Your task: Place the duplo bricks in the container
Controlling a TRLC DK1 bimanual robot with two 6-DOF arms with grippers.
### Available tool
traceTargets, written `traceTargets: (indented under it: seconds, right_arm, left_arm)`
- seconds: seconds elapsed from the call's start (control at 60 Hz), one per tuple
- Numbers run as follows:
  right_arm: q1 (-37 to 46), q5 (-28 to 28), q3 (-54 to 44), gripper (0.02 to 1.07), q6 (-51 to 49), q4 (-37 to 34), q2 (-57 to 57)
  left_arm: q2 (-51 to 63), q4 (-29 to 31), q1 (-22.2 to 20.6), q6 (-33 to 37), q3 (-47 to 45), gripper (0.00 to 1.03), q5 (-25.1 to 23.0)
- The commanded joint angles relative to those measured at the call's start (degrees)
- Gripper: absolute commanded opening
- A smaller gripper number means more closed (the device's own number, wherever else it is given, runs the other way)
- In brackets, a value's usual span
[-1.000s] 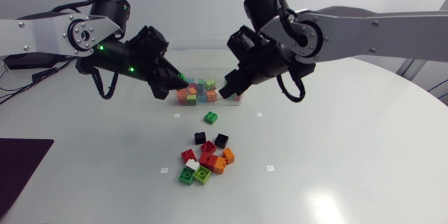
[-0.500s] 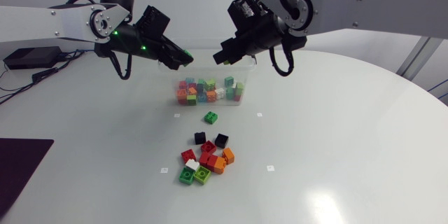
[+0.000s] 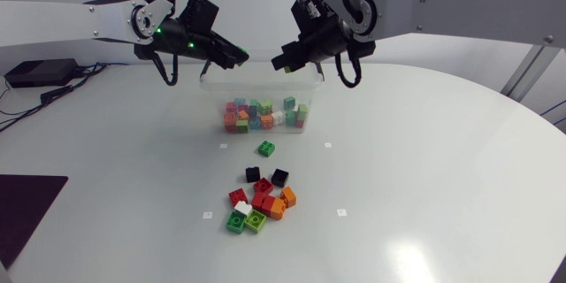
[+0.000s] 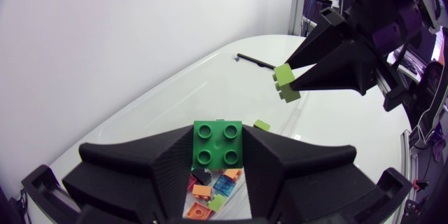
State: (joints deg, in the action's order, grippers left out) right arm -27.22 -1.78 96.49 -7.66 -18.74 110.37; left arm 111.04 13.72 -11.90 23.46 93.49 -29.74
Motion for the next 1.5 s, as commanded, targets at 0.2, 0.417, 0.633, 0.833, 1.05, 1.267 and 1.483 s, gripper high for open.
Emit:
traceTargets:
  seconds: [0.2, 0.417, 0.633, 0.833, 1.05, 1.267, 1.483]
  right_arm:
    - [2.0, -0.7, 5.3, 0.30, 1.2, 2.1, 7.3]
    - [2.5, -0.7, 10.4, 0.54, 0.4, -0.2, 11.5]
    - [2.5, -0.1, 12.1, 0.95, -0.2, -0.4, 10.9]
    - [2.6, -0.1, 8.6, 0.95, -0.7, -0.4, 5.9]
    - [2.1, -0.7, -0.1, 0.95, -2.1, 0.5, -1.9]
    - [1.6, -3.4, -9.4, 0.95, -5.5, 1.3, -9.5]
    - [1.4, -7.9, -18.1, 0.95, -10.1, 2.4, -15.4]
  left_arm:
    - [6.0, -2.6, 1.5, -2.9, 4.9, 0.34, -0.4]
    - [6.7, -2.6, 1.5, -3.4, 5.9, 0.79, -0.3]
    - [2.6, -2.6, 1.6, -3.2, 2.7, 0.95, -0.2]
    - [-6.1, -3.2, 1.5, -1.8, -5.3, 0.95, -0.2]
    - [-15.4, -4.0, 0.6, 4.0, -16.9, 0.95, -0.2]
    - [-18.1, -3.3, 0.1, 9.9, -23.5, 0.95, -0.6]
    - [-18.7, -0.7, 0.2, 15.4, -26.3, 0.95, -2.6]
